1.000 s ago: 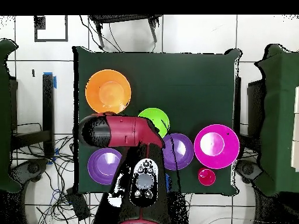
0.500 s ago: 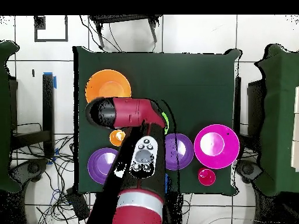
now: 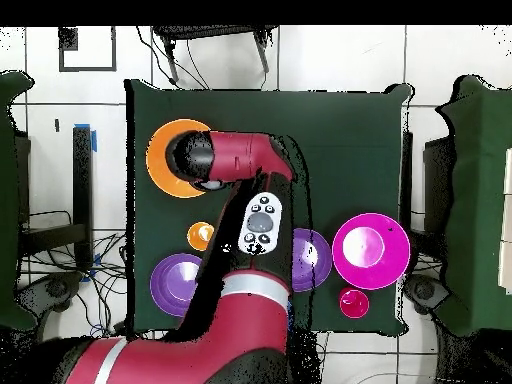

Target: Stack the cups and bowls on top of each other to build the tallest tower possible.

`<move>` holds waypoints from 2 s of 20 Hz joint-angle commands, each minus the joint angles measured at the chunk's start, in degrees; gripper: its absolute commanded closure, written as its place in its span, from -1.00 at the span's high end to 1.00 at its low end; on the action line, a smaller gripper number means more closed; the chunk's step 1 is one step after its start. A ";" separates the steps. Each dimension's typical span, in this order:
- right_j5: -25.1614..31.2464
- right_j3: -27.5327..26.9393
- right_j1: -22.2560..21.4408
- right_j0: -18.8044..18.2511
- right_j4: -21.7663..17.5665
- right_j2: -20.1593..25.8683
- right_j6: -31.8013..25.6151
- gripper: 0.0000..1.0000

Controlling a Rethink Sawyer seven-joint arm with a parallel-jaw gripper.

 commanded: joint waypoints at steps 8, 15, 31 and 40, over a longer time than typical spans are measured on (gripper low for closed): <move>8.60 -10.94 7.33 -1.94 2.24 6.35 3.89 1.00; 9.27 -5.59 5.98 -3.27 5.59 9.80 2.97 1.00; -10.83 6.65 2.03 2.21 -1.49 3.08 4.78 1.00; -20.51 11.49 2.36 3.51 -0.45 5.49 6.91 1.00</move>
